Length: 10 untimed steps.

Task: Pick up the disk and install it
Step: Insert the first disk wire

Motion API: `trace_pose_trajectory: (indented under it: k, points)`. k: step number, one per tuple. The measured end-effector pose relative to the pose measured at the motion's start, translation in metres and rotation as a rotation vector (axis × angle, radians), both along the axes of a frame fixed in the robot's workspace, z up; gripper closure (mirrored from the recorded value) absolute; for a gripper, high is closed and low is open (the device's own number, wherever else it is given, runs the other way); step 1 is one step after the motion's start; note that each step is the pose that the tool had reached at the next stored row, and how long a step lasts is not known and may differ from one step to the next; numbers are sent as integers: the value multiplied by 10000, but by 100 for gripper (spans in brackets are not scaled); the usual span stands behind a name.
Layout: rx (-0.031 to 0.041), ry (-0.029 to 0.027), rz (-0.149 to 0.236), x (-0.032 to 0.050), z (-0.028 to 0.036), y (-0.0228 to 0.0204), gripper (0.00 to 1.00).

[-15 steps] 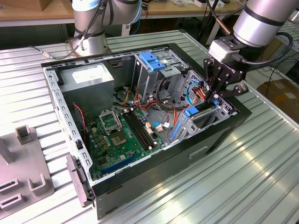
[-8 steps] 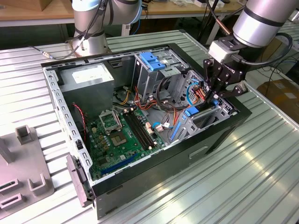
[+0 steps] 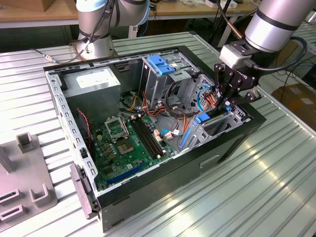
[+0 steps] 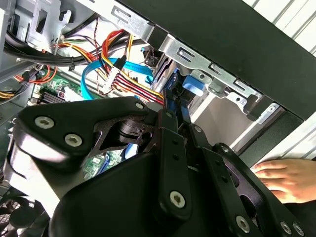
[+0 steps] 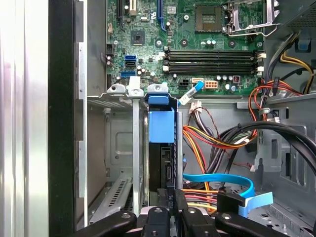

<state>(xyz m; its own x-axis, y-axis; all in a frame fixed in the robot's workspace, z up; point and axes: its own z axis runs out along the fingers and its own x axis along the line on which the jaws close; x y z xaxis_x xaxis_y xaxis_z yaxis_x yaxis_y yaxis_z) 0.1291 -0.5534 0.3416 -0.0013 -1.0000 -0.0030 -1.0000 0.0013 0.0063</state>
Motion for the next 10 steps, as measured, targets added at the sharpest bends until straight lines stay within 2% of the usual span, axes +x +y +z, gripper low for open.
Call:
trace_pose_trajectory:
  k: [10]
  points:
    - [10, 0, -1, 0, -12, 0, 82]
